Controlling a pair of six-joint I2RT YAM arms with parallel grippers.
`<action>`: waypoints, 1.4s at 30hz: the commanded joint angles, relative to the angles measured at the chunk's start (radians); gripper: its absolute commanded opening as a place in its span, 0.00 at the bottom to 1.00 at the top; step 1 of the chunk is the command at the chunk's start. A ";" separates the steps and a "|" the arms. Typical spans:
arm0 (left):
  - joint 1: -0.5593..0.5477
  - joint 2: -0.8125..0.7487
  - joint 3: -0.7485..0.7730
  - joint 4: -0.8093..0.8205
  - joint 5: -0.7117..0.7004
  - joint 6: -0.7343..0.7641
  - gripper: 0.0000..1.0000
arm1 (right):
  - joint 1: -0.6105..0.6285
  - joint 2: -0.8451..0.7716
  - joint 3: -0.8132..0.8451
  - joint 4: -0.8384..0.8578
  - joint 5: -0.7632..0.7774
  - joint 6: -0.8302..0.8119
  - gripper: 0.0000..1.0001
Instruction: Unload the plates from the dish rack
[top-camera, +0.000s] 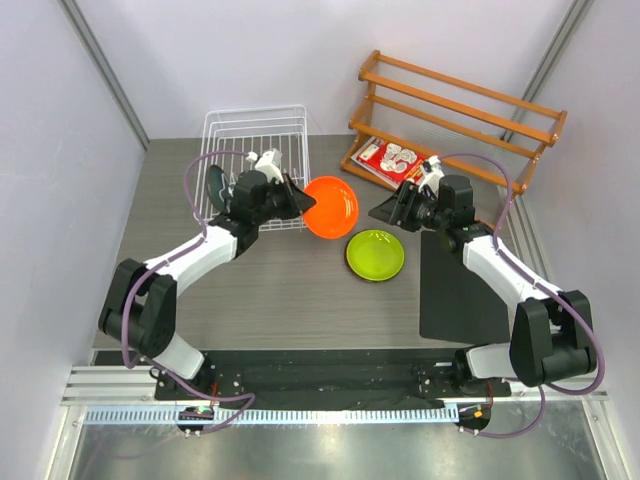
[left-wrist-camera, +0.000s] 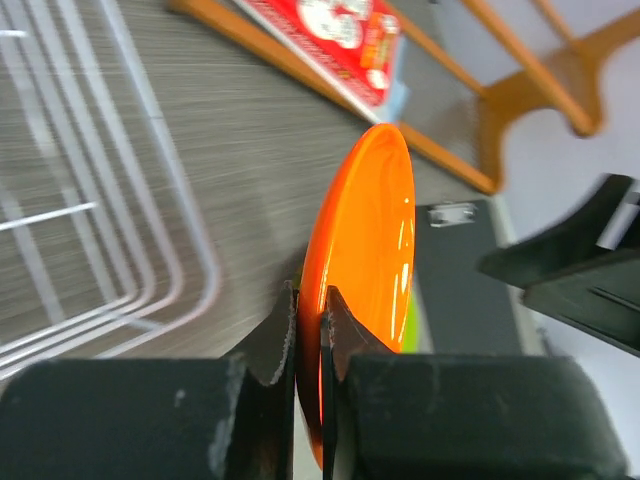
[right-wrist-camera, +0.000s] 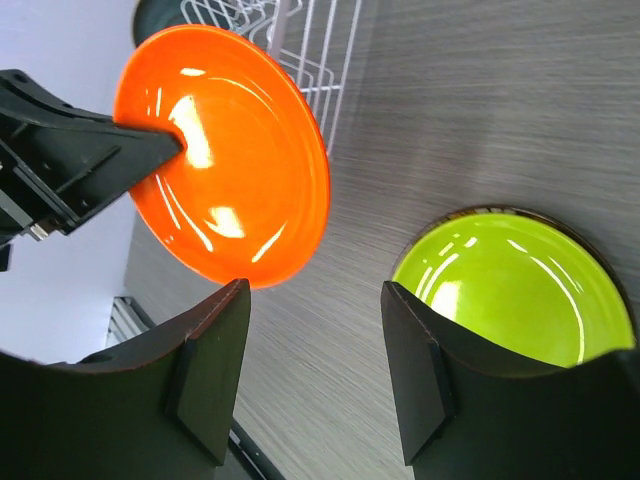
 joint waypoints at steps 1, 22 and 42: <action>-0.012 0.026 -0.017 0.254 0.161 -0.134 0.00 | 0.004 0.031 -0.012 0.125 -0.063 0.053 0.61; -0.047 0.117 -0.034 0.430 0.266 -0.223 0.00 | 0.007 0.146 -0.038 0.280 -0.155 0.089 0.15; -0.046 -0.072 0.064 -0.175 -0.414 0.268 0.99 | -0.025 -0.042 -0.061 -0.224 0.250 -0.085 0.01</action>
